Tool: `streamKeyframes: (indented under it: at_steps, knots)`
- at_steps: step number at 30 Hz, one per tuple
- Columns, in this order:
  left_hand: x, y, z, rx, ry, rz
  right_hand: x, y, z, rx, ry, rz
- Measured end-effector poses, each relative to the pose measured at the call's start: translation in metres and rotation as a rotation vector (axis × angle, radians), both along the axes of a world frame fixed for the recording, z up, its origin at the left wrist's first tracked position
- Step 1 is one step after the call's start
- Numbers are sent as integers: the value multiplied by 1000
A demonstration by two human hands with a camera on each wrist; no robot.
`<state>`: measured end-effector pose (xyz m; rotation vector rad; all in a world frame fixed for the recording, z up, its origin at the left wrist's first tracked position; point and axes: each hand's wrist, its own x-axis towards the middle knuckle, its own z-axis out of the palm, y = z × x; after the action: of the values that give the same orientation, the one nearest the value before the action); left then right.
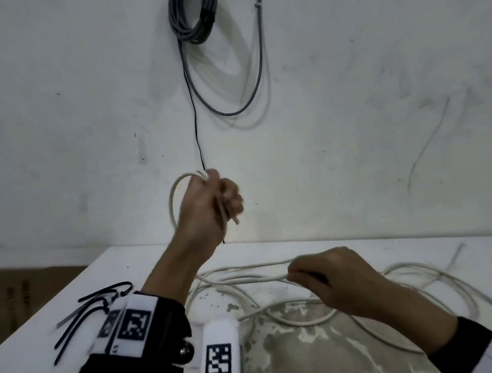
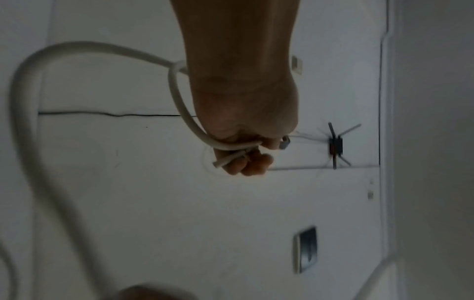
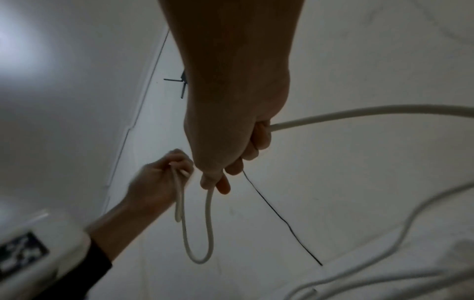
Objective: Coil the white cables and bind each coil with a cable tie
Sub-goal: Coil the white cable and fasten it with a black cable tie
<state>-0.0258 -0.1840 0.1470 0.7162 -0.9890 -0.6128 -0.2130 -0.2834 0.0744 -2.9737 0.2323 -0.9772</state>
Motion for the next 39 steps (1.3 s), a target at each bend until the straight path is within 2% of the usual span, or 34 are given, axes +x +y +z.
streamKeyframes:
  at_steps: [2,5,8,12,13,15,19,21,24,26,27,31,34,39]
  knots:
    - [-7,-6,-13,143,-333,117,3,4,14,6,-79,53]
    - [-12,-3,-35,336,-744,121,5,1,35,-14,-188,58]
    - [-17,0,-42,465,-885,109,3,-4,47,-51,-224,21]
    - [-16,2,-45,536,-915,97,-6,-16,56,-30,-270,-13]
    - [-16,2,-45,552,-883,90,-9,-19,57,-8,-279,-18]
    - [-16,3,-46,572,-689,-9,-11,-22,57,34,-275,-44]
    - [-15,6,-42,596,-374,-503,-2,-20,54,134,-171,-156]
    - [-13,6,-39,516,-196,-769,4,-14,51,317,-83,-116]
    - [-8,1,-37,341,74,-1060,11,3,48,824,8,48]
    - [-5,-2,-36,258,221,-1089,13,10,46,1067,17,144]
    - [-4,-4,-36,237,277,-1086,15,12,46,1095,-5,166]
    - [-1,-2,-38,250,387,-977,22,11,42,967,-136,71]
    - [-4,-2,-40,283,408,-878,24,9,39,936,-204,74]
    - [2,3,-43,271,433,-801,24,11,37,1004,-288,122]
